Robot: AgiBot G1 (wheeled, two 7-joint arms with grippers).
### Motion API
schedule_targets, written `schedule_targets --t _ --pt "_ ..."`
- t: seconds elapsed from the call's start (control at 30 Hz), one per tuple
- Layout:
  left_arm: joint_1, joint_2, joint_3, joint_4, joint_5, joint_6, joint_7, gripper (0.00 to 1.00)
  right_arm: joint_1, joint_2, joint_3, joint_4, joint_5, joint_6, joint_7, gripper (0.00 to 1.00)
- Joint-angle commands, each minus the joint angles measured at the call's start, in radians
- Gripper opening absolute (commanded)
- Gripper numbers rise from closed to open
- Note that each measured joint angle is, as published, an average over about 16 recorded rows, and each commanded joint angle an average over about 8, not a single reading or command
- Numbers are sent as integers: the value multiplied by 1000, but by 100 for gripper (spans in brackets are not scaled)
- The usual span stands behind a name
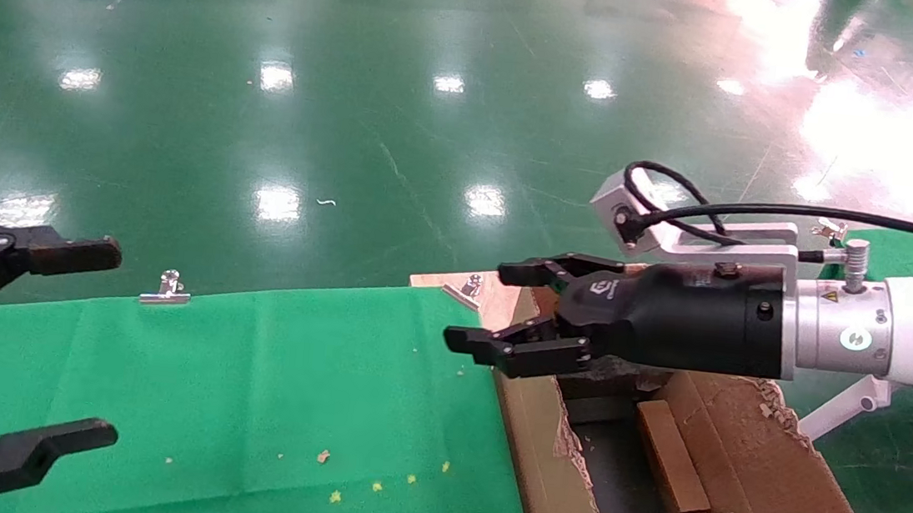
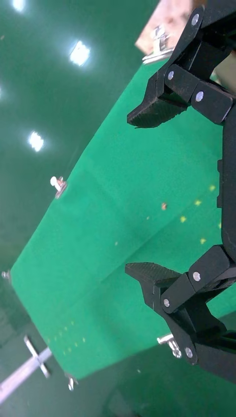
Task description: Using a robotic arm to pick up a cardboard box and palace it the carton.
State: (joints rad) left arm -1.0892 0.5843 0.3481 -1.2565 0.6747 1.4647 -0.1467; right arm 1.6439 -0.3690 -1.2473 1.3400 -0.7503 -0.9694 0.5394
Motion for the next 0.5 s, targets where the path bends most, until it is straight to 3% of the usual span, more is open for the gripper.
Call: schedule_targets --t 0.03,0.5 --pt "0 0 0 0 0 0 0 100 -23 -10 39 -2 1 -21 -14 100" --pt "0 0 0 0 0 0 0 100 -184 -78 313 -18 6 -170 -114 100"
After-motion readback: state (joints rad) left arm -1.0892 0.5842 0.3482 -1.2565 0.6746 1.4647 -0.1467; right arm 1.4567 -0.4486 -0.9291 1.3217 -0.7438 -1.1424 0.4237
